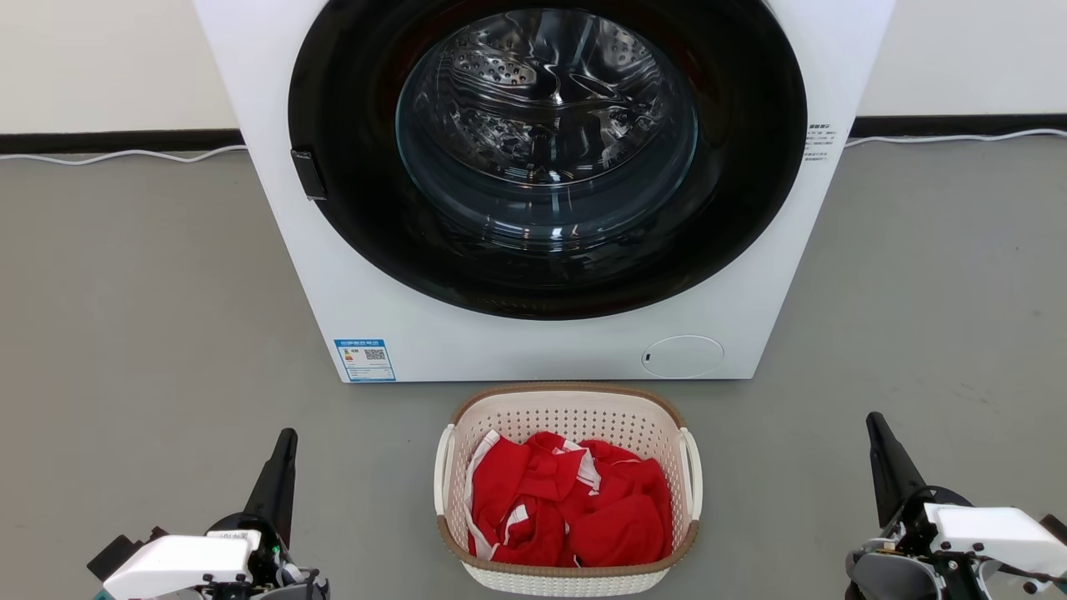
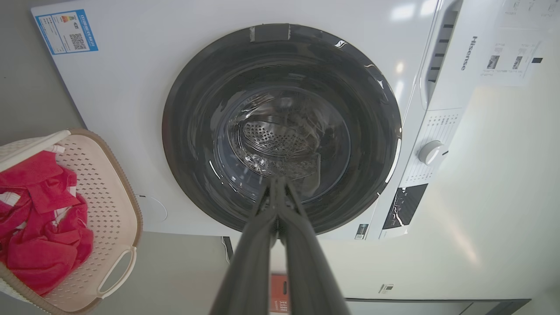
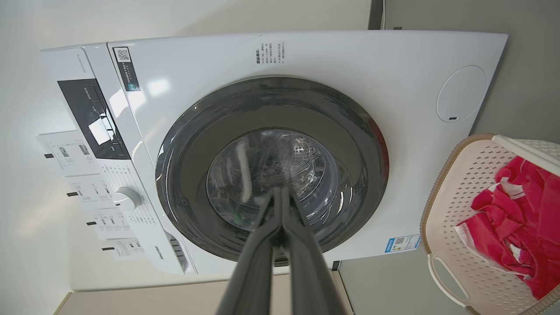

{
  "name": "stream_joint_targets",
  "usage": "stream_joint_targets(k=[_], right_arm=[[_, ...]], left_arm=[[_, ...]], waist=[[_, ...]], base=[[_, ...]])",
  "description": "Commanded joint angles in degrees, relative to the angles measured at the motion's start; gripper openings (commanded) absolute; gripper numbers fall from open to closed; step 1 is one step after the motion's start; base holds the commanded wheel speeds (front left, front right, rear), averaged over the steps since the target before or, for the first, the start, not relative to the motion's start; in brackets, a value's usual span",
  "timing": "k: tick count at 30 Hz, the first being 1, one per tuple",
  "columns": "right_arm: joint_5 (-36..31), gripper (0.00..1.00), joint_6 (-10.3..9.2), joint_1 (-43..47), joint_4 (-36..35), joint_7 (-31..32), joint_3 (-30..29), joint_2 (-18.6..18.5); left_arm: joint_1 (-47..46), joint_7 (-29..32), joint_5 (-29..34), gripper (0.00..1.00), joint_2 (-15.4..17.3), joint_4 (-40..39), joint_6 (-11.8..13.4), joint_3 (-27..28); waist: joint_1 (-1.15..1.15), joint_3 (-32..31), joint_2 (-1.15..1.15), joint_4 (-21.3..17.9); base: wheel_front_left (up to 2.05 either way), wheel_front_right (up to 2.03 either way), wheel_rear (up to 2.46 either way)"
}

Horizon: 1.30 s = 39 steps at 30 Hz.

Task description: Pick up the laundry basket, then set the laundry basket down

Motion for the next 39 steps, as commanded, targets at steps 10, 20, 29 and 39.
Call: stream_joint_targets(k=[10, 20, 29, 39], right_arm=[[0.48, 0.0, 0.42, -2.37, -1.79, 0.61, 1.02, -0.25], [0.48, 0.0, 0.42, -2.37, -1.79, 0.6, 1.02, -0.25], [0.48, 0.0, 0.42, -2.37, -1.79, 0.6, 1.02, -0.25], [0.48, 0.0, 0.42, -2.37, -1.79, 0.6, 1.03, -0.25]], left_arm=[[-3.21, 0.36, -0.43, 0.0, 0.76, -1.67, -0.58, 1.85], [-3.21, 0.36, -0.43, 0.0, 0.76, -1.68, -0.58, 1.85], [-3.21, 0.36, -0.43, 0.0, 0.76, -1.68, -0.58, 1.85], [-3.21, 0.35, -0.43, 0.0, 0.76, -1.68, -0.58, 1.85]], waist=[[0.0, 0.0, 0.0, 0.0], [0.0, 0.0, 0.0, 0.0], [0.0, 0.0, 0.0, 0.0], [0.0, 0.0, 0.0, 0.0]], base=[[0.0, 0.0, 0.0], [0.0, 0.0, 0.0], [0.0, 0.0, 0.0], [0.0, 0.0, 0.0]])
